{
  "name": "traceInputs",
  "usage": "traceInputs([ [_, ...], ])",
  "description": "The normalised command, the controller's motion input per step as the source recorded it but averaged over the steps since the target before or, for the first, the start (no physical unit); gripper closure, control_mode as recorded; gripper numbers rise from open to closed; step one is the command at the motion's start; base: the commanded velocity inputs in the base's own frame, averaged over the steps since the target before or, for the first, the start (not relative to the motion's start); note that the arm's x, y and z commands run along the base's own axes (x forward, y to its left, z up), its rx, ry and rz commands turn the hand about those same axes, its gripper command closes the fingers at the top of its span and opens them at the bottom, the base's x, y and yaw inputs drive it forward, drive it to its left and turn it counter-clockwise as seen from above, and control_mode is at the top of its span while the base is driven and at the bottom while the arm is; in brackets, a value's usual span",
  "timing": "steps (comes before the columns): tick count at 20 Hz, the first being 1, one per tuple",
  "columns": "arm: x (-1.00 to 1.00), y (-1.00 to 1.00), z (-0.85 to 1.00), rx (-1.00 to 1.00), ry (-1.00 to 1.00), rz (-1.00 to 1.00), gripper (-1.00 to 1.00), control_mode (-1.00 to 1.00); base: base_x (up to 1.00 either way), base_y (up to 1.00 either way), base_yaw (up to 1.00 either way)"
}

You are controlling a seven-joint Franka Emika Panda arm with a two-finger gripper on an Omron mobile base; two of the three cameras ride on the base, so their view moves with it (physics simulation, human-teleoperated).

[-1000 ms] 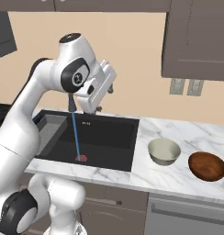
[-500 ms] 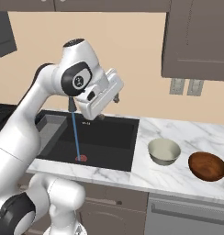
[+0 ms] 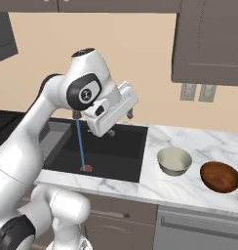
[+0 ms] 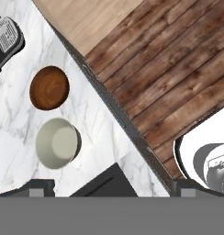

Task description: Rinse each bowl for a few seconds and place them down in the sink or on the counter.

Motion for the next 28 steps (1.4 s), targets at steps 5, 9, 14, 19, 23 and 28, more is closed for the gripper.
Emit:
traceInputs([
  [5, -0.3, -0.32, -0.13, 0.0, 0.01, -0.07, -1.0, -1.0, 0.0, 0.0, 0.0],
  [9, -0.23, -0.34, -0.05, 0.0, 0.03, -0.06, -1.0, -1.0, 0.0, 0.0, 0.0],
  [14, -0.2, -0.32, -0.04, 0.0, 0.01, -0.05, -1.0, -1.0, 0.0, 0.0, 0.0],
  [19, -0.17, -0.29, -0.07, 0.0, 0.01, -0.04, -1.0, -1.0, 0.0, 0.0, 0.0],
  [23, -0.13, -0.26, -0.07, 0.0, 0.0, -0.03, -1.0, -1.0, 0.0, 0.0, 0.0],
  [28, -0.14, -0.27, -0.08, 0.0, 0.0, -0.03, -1.0, -1.0, 0.0, 0.0, 0.0],
])
